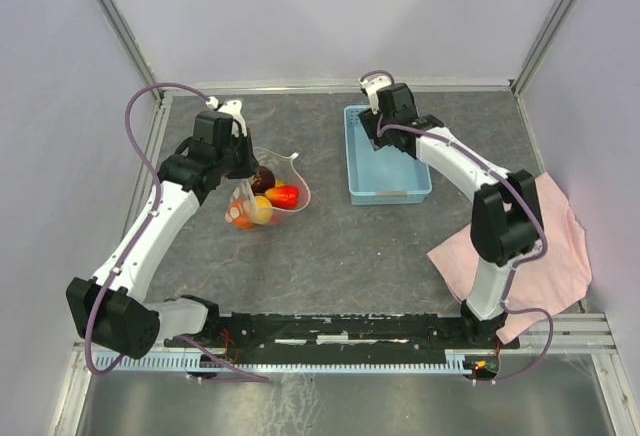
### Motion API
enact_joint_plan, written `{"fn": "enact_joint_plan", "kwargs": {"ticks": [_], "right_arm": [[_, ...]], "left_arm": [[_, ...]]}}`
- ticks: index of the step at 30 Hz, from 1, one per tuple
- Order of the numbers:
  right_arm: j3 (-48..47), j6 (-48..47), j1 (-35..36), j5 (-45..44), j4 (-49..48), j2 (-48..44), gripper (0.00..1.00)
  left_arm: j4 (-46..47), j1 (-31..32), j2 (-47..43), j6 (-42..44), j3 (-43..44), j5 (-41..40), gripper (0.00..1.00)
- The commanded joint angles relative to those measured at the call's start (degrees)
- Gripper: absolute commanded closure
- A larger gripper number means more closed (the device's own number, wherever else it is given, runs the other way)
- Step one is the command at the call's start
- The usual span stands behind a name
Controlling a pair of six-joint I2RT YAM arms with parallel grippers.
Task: Place the food in the zip-top bag and seal the zipper
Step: Pick up the fake fruit from the bin.
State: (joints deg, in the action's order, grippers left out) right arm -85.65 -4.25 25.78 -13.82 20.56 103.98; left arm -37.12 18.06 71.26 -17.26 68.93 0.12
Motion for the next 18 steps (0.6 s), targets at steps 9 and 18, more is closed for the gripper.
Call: {"fn": "enact_joint_plan", "kwargs": {"ticks": [9,18], "right_arm": [[-13.04,-19.50,-4.36,-3.48,-1.17,15.40,0.23],[-17.41,-30.02,-4.50,-10.37,-4.43,24.02,0.22]], "left_arm": [[2.01,-0.31,0.43,1.17,1.12,1.12,0.97],[2.04,-0.31,0.71,1.30,1.12,1.02,0.97]]}}
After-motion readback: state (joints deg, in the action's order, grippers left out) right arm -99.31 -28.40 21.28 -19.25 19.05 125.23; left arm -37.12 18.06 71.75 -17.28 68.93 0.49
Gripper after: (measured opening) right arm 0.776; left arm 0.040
